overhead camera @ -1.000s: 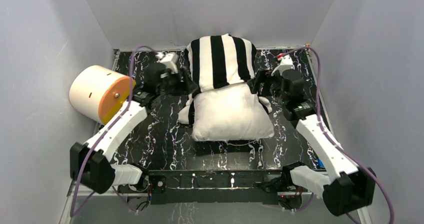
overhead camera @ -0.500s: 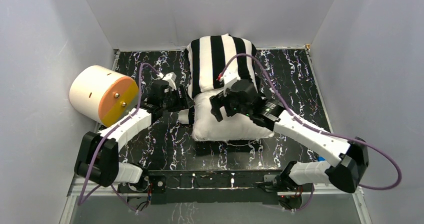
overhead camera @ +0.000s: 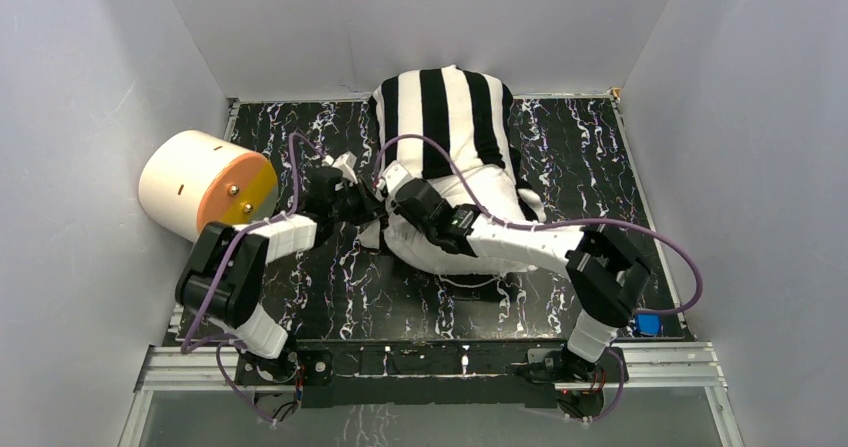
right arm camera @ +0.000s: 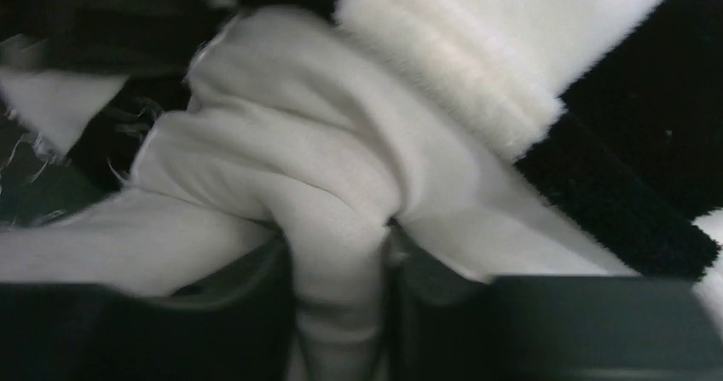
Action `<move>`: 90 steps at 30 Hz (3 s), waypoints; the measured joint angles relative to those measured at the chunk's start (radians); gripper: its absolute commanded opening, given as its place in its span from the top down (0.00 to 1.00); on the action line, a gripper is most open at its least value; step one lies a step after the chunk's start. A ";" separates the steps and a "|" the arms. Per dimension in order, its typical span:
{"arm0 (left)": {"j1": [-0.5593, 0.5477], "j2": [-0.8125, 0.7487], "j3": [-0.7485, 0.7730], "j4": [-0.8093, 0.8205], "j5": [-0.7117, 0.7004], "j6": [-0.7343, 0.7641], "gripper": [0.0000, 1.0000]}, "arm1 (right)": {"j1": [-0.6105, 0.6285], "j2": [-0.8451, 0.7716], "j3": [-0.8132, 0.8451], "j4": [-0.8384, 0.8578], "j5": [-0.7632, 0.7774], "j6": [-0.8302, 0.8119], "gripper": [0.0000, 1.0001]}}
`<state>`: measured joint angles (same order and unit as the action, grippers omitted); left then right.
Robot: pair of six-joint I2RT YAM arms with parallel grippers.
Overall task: Put the pillow into the pillowcase
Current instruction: Stuff the pillow into the pillowcase.
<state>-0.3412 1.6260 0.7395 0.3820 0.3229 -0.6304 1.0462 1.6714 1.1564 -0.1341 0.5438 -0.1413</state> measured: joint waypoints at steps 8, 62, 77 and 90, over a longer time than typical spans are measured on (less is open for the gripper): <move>0.006 -0.264 -0.146 0.079 0.061 -0.097 1.00 | -0.130 0.043 0.034 0.282 -0.016 -0.092 1.00; -0.290 -0.164 0.635 -0.451 -0.066 0.725 0.34 | -0.571 -0.777 -0.452 -0.131 -0.502 1.164 0.01; -0.388 0.360 0.842 -0.351 -0.239 1.104 0.44 | -0.660 -0.703 -0.655 0.176 -0.602 1.312 0.16; -0.528 0.319 0.809 -0.228 -0.350 1.194 1.00 | -0.660 -0.560 -0.792 0.576 -0.637 1.376 0.30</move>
<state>-0.8692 1.9450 1.5486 0.1539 -0.0269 0.5632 0.3859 1.1110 0.3649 0.4423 -0.0937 1.2343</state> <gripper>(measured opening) 0.018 0.744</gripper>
